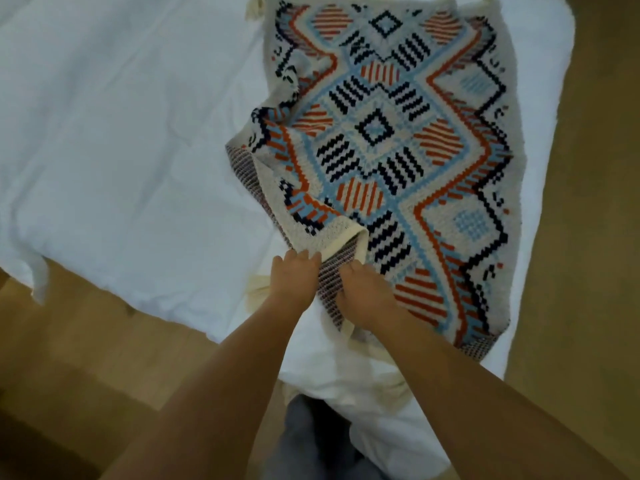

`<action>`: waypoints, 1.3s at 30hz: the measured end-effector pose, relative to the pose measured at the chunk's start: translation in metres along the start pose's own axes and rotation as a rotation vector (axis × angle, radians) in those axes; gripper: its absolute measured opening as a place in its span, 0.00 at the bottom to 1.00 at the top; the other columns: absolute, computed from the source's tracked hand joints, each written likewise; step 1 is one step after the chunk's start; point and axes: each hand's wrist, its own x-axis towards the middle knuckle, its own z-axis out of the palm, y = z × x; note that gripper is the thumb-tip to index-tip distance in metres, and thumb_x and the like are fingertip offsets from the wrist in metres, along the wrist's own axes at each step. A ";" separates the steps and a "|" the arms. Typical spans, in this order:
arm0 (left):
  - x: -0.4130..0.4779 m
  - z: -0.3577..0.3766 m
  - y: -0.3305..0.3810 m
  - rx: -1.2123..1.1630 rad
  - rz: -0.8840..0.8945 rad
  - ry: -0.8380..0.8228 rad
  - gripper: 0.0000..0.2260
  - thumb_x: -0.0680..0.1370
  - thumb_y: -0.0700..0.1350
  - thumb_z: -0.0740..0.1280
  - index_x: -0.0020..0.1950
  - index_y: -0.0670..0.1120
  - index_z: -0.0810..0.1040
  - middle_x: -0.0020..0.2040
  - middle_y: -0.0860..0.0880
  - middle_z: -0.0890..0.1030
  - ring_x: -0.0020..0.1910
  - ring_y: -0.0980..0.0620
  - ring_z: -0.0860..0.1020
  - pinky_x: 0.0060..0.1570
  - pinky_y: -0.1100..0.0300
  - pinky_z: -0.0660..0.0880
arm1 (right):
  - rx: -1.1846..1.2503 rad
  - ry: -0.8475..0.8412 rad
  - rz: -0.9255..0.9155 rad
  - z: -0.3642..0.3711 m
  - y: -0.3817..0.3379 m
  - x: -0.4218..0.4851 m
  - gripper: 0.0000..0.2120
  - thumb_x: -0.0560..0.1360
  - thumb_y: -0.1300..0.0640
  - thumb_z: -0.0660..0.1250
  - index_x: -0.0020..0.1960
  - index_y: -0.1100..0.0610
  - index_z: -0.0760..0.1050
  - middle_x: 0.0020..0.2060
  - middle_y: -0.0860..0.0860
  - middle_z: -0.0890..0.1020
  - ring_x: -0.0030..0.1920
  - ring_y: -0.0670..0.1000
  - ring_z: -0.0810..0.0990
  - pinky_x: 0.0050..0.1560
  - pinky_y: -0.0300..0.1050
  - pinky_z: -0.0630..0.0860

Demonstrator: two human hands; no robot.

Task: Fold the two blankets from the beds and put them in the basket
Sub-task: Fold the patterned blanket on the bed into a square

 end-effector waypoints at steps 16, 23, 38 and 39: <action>0.025 0.053 -0.076 -0.261 0.178 0.015 0.19 0.77 0.34 0.57 0.68 0.42 0.66 0.64 0.42 0.71 0.59 0.42 0.73 0.56 0.49 0.73 | -0.115 0.169 0.070 0.043 -0.033 0.053 0.27 0.77 0.58 0.58 0.74 0.57 0.55 0.74 0.57 0.57 0.73 0.58 0.54 0.71 0.55 0.54; -0.021 0.055 -0.217 -0.192 0.246 0.013 0.14 0.78 0.37 0.58 0.62 0.40 0.73 0.57 0.42 0.74 0.54 0.44 0.75 0.52 0.53 0.73 | -0.201 0.111 0.019 0.062 -0.141 0.078 0.20 0.77 0.54 0.60 0.68 0.56 0.63 0.60 0.57 0.73 0.58 0.58 0.72 0.52 0.52 0.72; -0.061 0.084 -0.376 0.099 0.116 -0.092 0.19 0.76 0.38 0.57 0.67 0.43 0.67 0.61 0.45 0.71 0.57 0.45 0.69 0.50 0.56 0.67 | -0.026 -0.295 -0.106 0.132 -0.311 0.124 0.36 0.77 0.43 0.58 0.76 0.56 0.46 0.76 0.55 0.51 0.75 0.58 0.49 0.73 0.55 0.55; -0.060 0.087 -0.368 0.072 0.116 -0.096 0.21 0.76 0.39 0.57 0.69 0.44 0.65 0.63 0.45 0.70 0.59 0.44 0.69 0.54 0.54 0.66 | -0.014 -0.299 -0.113 0.132 -0.309 0.123 0.35 0.77 0.44 0.59 0.76 0.56 0.47 0.76 0.55 0.52 0.75 0.58 0.50 0.73 0.54 0.55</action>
